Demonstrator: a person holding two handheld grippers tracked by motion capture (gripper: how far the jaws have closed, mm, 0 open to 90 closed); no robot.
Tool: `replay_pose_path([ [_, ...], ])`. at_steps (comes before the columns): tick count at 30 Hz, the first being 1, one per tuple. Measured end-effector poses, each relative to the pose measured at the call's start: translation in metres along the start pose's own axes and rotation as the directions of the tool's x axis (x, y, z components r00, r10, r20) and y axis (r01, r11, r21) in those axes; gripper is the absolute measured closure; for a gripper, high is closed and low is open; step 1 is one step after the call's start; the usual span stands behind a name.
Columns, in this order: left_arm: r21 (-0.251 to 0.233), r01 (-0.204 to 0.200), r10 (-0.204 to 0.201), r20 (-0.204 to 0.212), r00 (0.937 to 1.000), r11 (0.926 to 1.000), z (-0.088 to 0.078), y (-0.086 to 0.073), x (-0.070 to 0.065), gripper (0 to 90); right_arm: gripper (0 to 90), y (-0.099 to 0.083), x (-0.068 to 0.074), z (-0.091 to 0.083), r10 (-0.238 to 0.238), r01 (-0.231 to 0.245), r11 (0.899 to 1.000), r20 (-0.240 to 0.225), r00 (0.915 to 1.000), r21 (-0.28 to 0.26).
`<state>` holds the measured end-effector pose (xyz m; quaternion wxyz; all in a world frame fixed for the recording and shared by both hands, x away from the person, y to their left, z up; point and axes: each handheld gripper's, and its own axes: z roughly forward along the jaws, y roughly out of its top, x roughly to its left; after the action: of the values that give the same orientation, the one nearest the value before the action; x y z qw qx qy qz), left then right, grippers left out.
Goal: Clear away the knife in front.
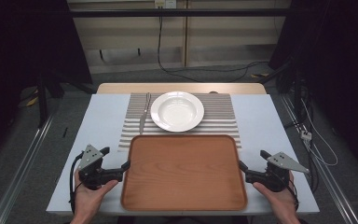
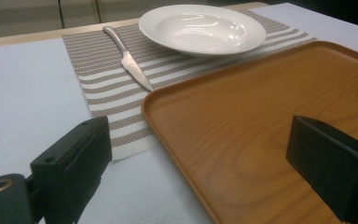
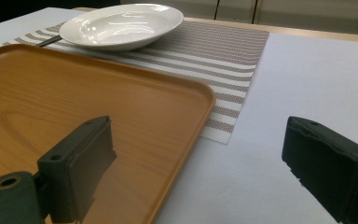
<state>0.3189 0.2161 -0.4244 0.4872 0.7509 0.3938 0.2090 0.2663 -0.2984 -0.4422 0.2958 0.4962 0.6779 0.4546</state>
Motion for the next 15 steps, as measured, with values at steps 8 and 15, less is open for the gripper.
replay_pose_path([
  [8,0.002,0.009,-0.009,-0.005,0.9999,1.0,0.0008,0.0006,-0.0004,6.8,8.4,-0.0003,-0.0013,0.0003,0.01,-0.01,1.0,-0.003,1.0,0.004],
  [15,0.017,0.011,-0.011,0.007,0.9999,0.9998,0.0032,0.0034,-0.001,6.8,8.3,-0.0003,-0.0017,0.0001,0.015,-0.015,1.0,-0.001,0.9999,0.005],
])
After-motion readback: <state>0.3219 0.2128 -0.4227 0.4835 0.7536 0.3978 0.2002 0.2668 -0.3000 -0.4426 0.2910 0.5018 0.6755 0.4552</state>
